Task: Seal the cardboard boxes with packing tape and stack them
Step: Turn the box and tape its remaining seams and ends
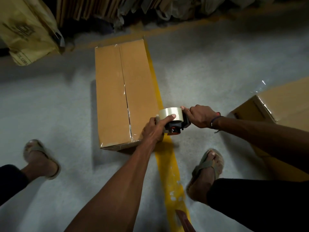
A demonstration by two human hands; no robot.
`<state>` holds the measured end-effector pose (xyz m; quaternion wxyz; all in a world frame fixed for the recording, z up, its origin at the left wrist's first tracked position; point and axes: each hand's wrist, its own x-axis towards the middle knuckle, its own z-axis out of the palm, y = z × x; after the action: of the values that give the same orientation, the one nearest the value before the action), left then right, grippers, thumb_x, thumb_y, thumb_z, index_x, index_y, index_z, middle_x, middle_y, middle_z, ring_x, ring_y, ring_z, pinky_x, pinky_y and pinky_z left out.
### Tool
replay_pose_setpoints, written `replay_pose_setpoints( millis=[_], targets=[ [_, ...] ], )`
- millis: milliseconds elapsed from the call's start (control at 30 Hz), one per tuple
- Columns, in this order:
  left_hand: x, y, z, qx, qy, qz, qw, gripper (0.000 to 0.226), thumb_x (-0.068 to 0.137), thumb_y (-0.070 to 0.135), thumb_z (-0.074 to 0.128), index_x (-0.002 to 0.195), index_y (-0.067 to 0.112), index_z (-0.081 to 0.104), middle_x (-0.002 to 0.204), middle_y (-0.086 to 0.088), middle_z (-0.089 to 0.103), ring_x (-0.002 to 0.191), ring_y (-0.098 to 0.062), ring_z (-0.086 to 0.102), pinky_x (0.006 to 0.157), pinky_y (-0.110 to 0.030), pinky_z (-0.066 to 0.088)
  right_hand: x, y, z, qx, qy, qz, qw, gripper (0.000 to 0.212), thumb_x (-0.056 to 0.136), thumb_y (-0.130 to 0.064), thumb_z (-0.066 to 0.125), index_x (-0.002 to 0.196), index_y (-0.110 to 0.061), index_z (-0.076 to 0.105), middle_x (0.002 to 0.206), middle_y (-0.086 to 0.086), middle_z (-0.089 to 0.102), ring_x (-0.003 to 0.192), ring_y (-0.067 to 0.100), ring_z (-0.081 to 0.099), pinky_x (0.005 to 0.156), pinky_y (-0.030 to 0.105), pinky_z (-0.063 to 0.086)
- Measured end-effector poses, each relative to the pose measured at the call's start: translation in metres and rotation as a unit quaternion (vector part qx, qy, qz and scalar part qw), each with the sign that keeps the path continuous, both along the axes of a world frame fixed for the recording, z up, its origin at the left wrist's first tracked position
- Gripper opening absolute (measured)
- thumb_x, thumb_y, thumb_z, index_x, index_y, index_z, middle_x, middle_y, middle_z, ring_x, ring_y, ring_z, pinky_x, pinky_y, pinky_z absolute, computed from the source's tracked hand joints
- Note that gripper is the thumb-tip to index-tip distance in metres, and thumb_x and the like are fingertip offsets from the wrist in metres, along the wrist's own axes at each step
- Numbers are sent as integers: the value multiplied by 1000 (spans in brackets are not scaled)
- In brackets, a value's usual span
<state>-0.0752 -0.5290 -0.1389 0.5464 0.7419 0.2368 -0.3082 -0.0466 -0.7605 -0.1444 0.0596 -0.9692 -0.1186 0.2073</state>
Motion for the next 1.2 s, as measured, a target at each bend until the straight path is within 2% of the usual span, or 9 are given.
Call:
replay_pose_setpoints(
  millis=[233, 367, 467, 533, 633, 733, 800, 967, 1200],
  targets=[
    [12, 1, 3, 26, 21, -2, 999, 136, 31, 99, 73, 135, 17, 42, 123, -5, 61, 105, -26, 66, 90, -50, 60, 11, -2, 5, 15, -16, -37, 999, 64, 106, -59, 11, 70, -21, 48, 70, 1, 54, 73, 27, 56, 66, 36, 40],
    [18, 7, 7, 50, 59, -77, 994, 154, 32, 104, 66, 151, 11, 36, 138, -14, 54, 119, -34, 57, 102, -51, 51, 25, -17, 8, -29, -51, -105, 993, 65, 106, -60, 12, 73, -21, 51, 78, 8, 57, 72, 30, 52, 67, 36, 40],
    [26, 10, 4, 66, 106, -113, 986, 128, 52, 89, 65, 152, 16, 32, 140, -15, 52, 125, -37, 53, 105, -50, 46, 31, -17, 7, -78, -82, -108, 988, 60, 108, -56, 19, 78, -16, 54, 81, 13, 64, 66, 29, 52, 62, 34, 37],
    [33, 13, 3, 84, 123, -156, 976, 103, 67, 71, 61, 148, 15, 31, 135, -17, 58, 121, -37, 57, 103, -47, 48, 28, -11, -6, -97, -48, -117, 987, 54, 108, -51, 27, 98, -10, 61, 95, 19, 68, 79, 36, 61, 65, 36, 40],
    [41, 16, 1, 110, 124, -199, 966, 66, 87, 42, 58, 139, 10, 32, 114, -17, 67, 95, -33, 63, 80, -38, 48, 9, 8, -35, -47, 29, -192, 980, 47, 107, -45, 40, 117, -5, 64, 115, 24, 68, 103, 43, 65, 78, 42, 48],
    [39, 24, -5, 128, 94, -233, 959, 62, 72, 33, 47, 132, 17, 41, 124, -20, 65, 118, -42, 64, 96, -52, 53, -20, 38, -68, 31, 71, -284, 956, 40, 105, -35, 48, 118, -1, 64, 125, 26, 64, 114, 44, 62, 87, 43, 49],
    [32, 28, -9, 136, 59, -245, 958, 49, 68, 32, 42, 116, 28, 45, 121, -13, 65, 122, -40, 61, 108, -61, 45, -40, 60, -94, 65, 87, -333, 937, 38, 105, -32, 47, 119, 0, 62, 124, 27, 61, 115, 45, 59, 88, 45, 48],
    [30, 33, -17, 147, 22, -260, 954, 28, 86, 20, 52, 109, 33, 44, 109, -4, 59, 118, -34, 59, 111, -57, 40, -67, 90, -132, 136, 91, -452, 877, 39, 105, -34, 50, 117, 3, 57, 118, 27, 57, 112, 46, 57, 86, 44, 45],
    [28, 35, -12, 133, 24, -252, 958, 30, 84, 17, 52, 110, 32, 49, 113, -6, 64, 113, -32, 61, 98, -41, 47, -68, 85, -128, 175, 150, -469, 852, 34, 101, -31, 59, 114, 0, 64, 117, 23, 68, 115, 41, 61, 87, 39, 46]
  ],
)
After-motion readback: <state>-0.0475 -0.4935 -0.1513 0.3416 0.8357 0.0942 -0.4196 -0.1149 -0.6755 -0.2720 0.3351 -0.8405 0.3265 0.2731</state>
